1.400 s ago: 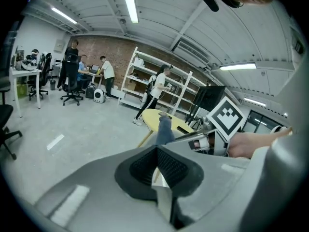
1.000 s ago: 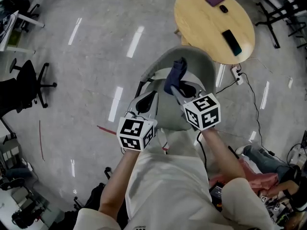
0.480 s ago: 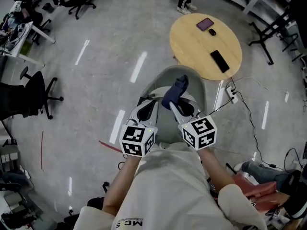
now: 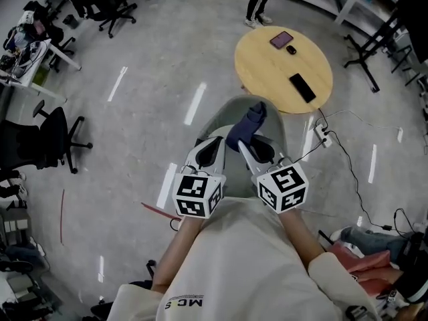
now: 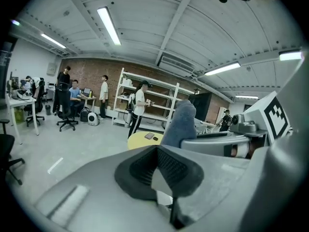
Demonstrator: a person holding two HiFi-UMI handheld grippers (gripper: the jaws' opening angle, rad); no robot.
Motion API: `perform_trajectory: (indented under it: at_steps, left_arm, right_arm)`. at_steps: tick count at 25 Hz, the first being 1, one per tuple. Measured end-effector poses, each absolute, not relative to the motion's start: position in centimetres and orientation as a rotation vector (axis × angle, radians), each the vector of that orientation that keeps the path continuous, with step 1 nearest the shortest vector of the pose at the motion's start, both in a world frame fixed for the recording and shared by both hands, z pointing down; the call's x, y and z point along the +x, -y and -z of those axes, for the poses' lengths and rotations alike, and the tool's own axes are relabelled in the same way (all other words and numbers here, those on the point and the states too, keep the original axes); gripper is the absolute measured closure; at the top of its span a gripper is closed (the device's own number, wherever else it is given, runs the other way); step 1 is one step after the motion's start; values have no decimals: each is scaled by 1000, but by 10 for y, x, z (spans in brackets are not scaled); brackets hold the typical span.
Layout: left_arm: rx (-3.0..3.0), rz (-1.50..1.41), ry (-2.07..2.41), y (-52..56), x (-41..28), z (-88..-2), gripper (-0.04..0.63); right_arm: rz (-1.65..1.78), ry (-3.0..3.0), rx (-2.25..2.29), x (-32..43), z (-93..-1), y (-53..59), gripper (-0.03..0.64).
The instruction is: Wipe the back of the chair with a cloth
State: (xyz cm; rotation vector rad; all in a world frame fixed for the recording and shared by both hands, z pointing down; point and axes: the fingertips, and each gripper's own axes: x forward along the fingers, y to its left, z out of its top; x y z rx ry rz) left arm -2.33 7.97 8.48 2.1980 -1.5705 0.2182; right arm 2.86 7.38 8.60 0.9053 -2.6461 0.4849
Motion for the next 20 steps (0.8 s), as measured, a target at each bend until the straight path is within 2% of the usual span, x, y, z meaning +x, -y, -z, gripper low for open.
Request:
perform_trajectory:
  at_steps: [20]
  left_arm:
    - [2225, -204, 1550, -78, 5, -84, 595]
  right_arm:
    - [-434, 2660, 1059, 62, -77, -63, 540]
